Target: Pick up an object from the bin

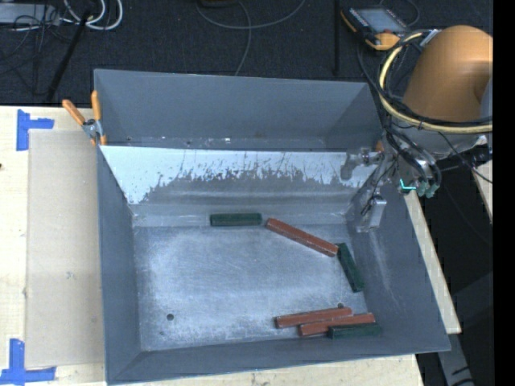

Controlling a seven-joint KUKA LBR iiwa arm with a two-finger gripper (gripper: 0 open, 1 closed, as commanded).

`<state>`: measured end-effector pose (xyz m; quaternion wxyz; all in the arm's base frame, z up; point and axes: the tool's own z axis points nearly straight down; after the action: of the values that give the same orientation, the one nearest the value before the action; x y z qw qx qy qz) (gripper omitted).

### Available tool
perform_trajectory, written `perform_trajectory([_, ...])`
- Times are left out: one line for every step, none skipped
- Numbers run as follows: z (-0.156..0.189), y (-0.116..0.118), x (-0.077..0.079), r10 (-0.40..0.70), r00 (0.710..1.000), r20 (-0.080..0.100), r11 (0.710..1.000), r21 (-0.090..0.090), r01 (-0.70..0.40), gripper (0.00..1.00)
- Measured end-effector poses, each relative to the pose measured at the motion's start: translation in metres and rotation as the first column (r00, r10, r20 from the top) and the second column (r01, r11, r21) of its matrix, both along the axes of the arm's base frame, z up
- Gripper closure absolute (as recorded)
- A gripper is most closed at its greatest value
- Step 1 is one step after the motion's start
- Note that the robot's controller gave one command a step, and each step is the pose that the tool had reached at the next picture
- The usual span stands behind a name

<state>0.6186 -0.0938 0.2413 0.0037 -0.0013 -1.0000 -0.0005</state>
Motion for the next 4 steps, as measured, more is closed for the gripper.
perform_trajectory([-0.106,0.030,-0.022,0.263,0.965,0.002,0.965,0.002,-0.263,0.00])
perform_trajectory([-0.176,0.039,-0.002,0.351,0.936,0.004,0.936,0.002,-0.351,0.00])
perform_trajectory([-0.172,0.039,-0.001,0.352,0.936,0.008,0.936,0.000,-0.352,1.00])
perform_trajectory([-0.042,0.030,-0.007,0.265,0.964,0.015,0.964,-0.003,-0.265,1.00])
